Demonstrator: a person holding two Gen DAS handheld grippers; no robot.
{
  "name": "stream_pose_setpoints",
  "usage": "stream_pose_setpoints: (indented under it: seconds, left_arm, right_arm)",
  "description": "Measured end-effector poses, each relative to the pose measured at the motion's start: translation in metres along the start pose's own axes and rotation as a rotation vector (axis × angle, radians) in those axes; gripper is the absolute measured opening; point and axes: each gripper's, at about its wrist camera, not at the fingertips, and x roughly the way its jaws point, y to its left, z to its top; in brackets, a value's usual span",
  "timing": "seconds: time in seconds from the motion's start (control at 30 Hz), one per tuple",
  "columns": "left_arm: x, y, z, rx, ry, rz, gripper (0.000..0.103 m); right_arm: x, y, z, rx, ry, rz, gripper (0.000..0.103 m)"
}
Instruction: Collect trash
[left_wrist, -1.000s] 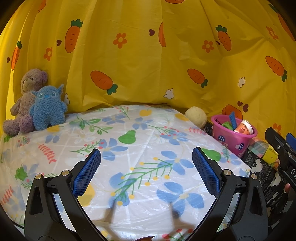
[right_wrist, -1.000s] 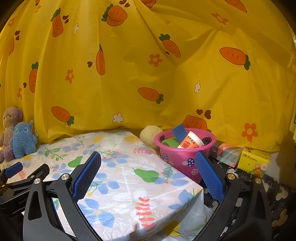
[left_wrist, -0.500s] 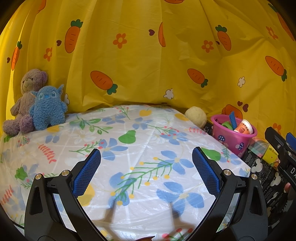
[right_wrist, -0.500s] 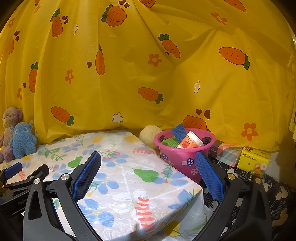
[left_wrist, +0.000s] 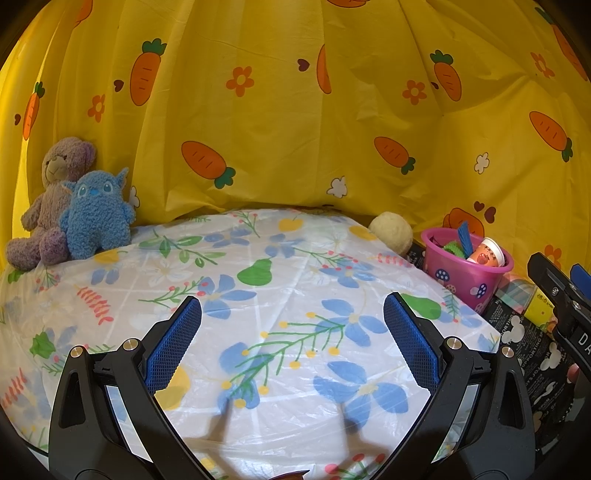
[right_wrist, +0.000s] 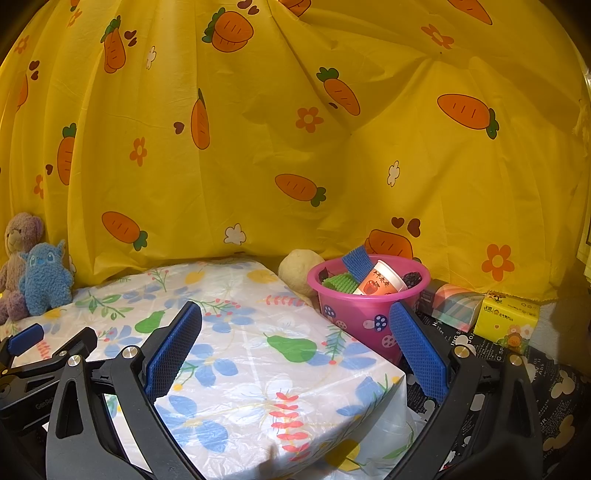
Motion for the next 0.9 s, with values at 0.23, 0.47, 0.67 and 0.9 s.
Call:
stream_pose_setpoints:
  seconds: [0.23, 0.47, 0.67, 0.9]
  left_arm:
    - [0.0002, -0.0015, -0.0005, 0.002, 0.001, 0.002, 0.097]
    - [-0.0002, -0.0017, -0.0015, 0.004, 0.0, -0.001, 0.097]
    - [-0.0012, -0.0002, -0.0023, 0.004, 0.003, -0.005, 0.097]
    - [-0.002, 0.0015, -0.0025, 0.005, 0.0, -0.006, 0.097]
  right_arm:
    - [0.0004, -0.001, 0.0008, 0.001, -0.001, -0.001, 0.098]
    - [-0.0004, 0.0001, -0.0027, 0.008, 0.001, -0.008, 0.098]
    - [-0.0009, 0.0011, -0.0031, 0.005, 0.0, -0.006, 0.098]
    - [-0.0012, 0.0019, -0.0029, 0.005, -0.001, -0.009, 0.098]
